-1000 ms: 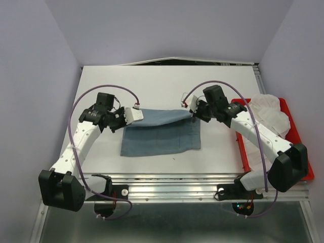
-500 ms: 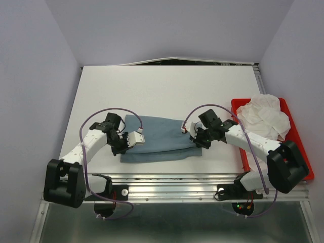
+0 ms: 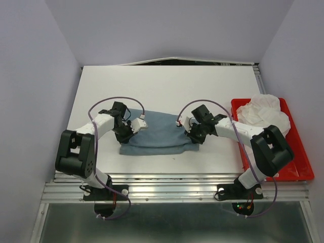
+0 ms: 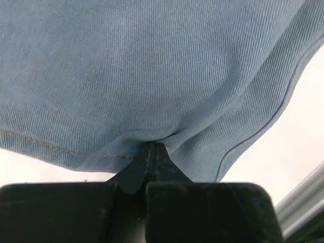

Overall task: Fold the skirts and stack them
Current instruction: Fold the skirt

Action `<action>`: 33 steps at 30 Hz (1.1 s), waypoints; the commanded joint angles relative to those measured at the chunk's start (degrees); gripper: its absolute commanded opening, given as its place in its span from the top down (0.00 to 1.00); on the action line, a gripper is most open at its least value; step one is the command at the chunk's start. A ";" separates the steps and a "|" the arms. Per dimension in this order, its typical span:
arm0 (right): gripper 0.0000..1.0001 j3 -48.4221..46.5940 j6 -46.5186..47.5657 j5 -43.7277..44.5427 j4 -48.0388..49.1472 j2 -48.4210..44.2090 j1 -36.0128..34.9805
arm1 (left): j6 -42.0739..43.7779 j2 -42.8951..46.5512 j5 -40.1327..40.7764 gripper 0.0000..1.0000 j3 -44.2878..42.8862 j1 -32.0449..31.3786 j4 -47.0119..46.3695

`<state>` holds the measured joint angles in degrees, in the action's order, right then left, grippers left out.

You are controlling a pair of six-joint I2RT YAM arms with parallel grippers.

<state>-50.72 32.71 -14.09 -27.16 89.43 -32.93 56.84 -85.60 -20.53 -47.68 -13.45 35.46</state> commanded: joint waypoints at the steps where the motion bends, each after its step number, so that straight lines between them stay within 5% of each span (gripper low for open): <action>1: 0.99 -4.20 -1.24 5.03 4.48 2.95 0.58 | -2.96 -3.69 1.90 1.00 -9.50 0.79 -4.71; 12: 0.99 -16.42 1.57 4.08 -6.75 -3.20 1.11 | 3.28 2.71 2.69 1.00 -23.07 3.08 10.94; 21: 0.99 -6.60 2.54 0.03 -7.65 -8.48 1.11 | 10.92 10.54 2.51 1.00 -12.10 3.08 17.54; 27: 0.99 1.50 3.76 1.34 -0.89 -4.53 0.50 | 10.49 5.81 1.38 0.99 -3.92 2.64 12.62; 31: 0.99 2.55 4.38 0.29 0.09 -2.07 0.50 | 10.66 1.59 -0.55 0.78 -1.80 2.56 10.68; 33: 0.88 1.94 4.56 0.37 -1.05 -1.98 0.50 | 10.66 0.35 -1.87 0.64 -2.50 2.55 11.64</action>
<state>-49.04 35.88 -14.41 -28.49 87.31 -32.64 66.63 -84.36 -20.32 -50.06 -11.03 46.09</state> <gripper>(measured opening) 0.047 0.257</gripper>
